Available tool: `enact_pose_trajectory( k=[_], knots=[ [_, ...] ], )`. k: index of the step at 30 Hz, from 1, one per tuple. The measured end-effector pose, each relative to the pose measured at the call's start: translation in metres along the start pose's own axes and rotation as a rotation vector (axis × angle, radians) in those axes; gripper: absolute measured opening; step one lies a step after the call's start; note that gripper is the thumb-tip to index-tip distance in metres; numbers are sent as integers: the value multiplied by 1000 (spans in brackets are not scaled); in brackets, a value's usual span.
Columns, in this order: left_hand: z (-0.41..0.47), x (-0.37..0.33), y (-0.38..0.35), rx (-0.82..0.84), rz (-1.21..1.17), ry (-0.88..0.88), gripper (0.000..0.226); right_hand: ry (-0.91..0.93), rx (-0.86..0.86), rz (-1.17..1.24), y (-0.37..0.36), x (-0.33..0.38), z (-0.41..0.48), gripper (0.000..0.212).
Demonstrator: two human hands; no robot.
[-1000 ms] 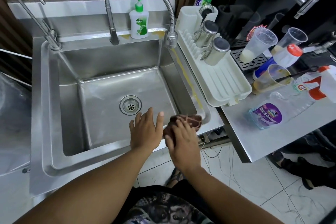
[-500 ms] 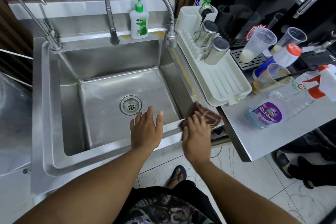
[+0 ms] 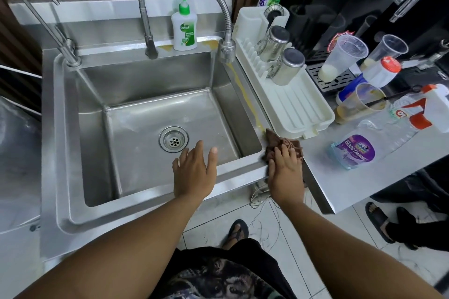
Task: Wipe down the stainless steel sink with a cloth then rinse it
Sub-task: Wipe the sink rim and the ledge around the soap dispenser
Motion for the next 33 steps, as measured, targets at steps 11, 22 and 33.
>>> enact_pose_trajectory(
  k=[11,22,33],
  knots=[
    [1,0,0,-10,3,-4,87,515,22,97,-24,70,-61,40],
    [-2,-1,4,-22,-24,-5,90,-33,-107,83,-12,50,-23,53],
    [-2,3,6,-83,-111,-45,84,455,80,143,-7,34,-39,39]
  ],
)
Point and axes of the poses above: each hand's wrist, its own z-axis towards the middle knuckle, its own y-axis out of the back of the hand, x = y × z, the point moved 4 cm from there along z, towards the middle knuckle, and after that the axes turned 5 degrees about x, right-handed, at the moved point
